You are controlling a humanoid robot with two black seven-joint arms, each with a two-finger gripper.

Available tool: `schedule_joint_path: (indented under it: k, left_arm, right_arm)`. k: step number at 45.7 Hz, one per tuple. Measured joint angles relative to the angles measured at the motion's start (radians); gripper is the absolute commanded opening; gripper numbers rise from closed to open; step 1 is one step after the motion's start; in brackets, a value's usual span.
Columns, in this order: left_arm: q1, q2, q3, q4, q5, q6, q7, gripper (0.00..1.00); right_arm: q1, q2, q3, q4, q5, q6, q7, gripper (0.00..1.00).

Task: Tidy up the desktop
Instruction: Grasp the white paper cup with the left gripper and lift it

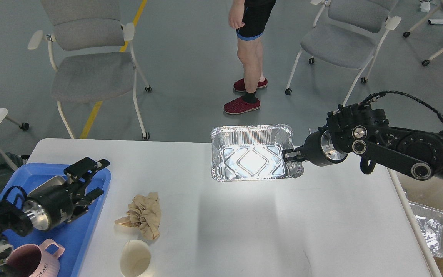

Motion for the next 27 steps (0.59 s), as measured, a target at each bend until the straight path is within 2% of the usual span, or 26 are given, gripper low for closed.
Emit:
schedule_joint_path:
  k: [8, 16, 23, 27]
  left_arm:
    - [0.005, 0.275, 0.053, -0.102, 0.000, -0.066, 0.003, 0.96]
    - [0.006, 0.482, 0.069, -0.119, 0.001, -0.196, 0.013, 0.96]
    - [-0.009, 0.606, 0.064, -0.123, 0.002, -0.361, 0.009, 0.96]
    - [-0.046, 0.618, 0.060, -0.123, 0.003, -0.445, 0.006, 0.96]
  right_arm:
    - [-0.008, 0.003, 0.000, 0.000, 0.001, 0.000, 0.000, 0.00]
    - [-0.020, 0.004, 0.000, 0.000, 0.001, 0.000, 0.001, 0.00]
    - [-0.024, 0.009, 0.000, 0.000, 0.000, 0.000, 0.001, 0.00]
    - [-0.025, 0.012, 0.001, 0.000, 0.000, 0.000, 0.001, 0.00]
